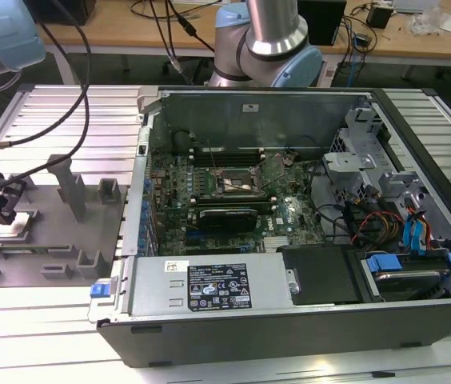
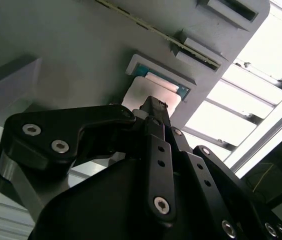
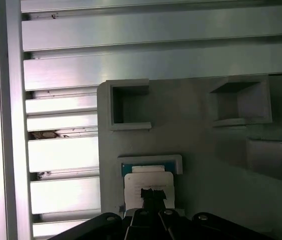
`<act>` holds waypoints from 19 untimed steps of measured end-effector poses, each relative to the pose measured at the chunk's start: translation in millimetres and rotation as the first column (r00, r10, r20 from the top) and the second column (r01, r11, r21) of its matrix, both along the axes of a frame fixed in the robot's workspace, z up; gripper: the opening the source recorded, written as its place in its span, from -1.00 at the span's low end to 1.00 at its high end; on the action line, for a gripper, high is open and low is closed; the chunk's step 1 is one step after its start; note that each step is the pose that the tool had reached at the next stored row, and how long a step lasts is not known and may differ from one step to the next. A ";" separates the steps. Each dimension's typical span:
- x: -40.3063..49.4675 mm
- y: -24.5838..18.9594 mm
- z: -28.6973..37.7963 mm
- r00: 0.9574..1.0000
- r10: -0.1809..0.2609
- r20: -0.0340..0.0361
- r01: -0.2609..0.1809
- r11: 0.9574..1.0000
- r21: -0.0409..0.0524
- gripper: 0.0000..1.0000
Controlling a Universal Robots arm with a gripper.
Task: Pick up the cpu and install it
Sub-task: 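Pick up the cpu and move it towards the insertion slot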
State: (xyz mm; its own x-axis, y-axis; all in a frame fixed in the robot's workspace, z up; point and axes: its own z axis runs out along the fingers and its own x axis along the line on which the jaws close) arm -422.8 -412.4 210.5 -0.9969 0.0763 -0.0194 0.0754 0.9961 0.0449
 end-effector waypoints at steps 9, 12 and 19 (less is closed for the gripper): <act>-0.5 0.0 -0.4 1.000 0.000 0.000 0.000 1.000 0.000 -0.29; -0.6 0.0 -0.4 1.000 0.000 0.000 0.000 1.000 0.000 -0.04; -0.9 0.0 -2.1 1.000 0.003 0.000 -0.003 1.000 0.000 0.33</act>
State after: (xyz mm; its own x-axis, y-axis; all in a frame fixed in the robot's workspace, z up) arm -423.7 -412.4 208.4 -0.9971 0.0730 -0.0195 0.0721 0.9964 0.0450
